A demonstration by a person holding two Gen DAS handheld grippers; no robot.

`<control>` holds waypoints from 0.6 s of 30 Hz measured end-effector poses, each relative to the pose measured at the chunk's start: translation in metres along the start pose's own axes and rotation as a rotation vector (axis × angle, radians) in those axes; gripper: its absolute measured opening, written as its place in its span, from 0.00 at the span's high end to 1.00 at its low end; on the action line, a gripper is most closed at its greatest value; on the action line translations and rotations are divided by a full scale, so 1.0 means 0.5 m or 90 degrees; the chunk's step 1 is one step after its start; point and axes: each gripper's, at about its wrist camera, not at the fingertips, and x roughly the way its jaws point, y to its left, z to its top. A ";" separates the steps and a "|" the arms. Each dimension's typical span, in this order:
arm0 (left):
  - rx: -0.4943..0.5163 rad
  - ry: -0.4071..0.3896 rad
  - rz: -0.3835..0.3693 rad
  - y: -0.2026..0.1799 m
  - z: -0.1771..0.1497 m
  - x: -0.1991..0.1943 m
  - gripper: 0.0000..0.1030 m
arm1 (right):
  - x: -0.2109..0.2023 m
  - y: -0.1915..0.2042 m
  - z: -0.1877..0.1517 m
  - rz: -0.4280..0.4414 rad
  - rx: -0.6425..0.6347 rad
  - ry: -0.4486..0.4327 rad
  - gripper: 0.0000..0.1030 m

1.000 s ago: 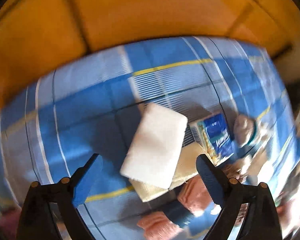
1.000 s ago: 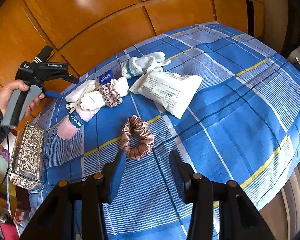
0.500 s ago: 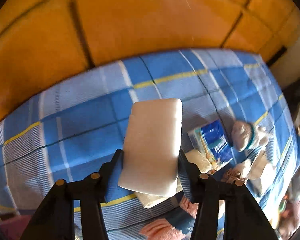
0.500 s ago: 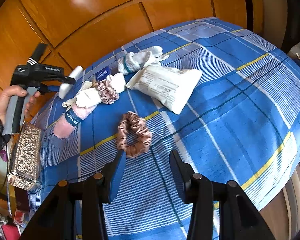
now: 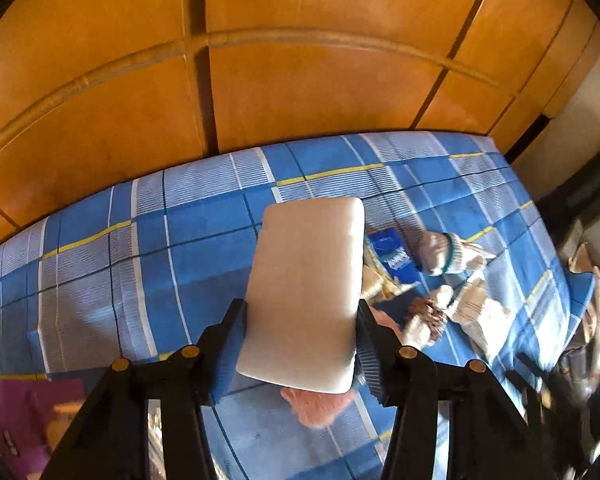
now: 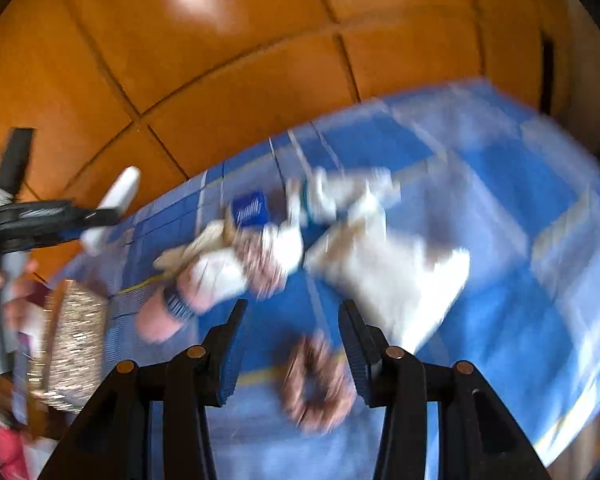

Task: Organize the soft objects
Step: 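Lift the sponge with the left gripper while the right gripper grasps the white glove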

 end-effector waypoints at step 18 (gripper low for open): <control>-0.134 -0.059 -0.028 0.140 0.047 -0.124 0.49 | 0.302 0.010 0.179 -0.109 -0.107 0.115 0.57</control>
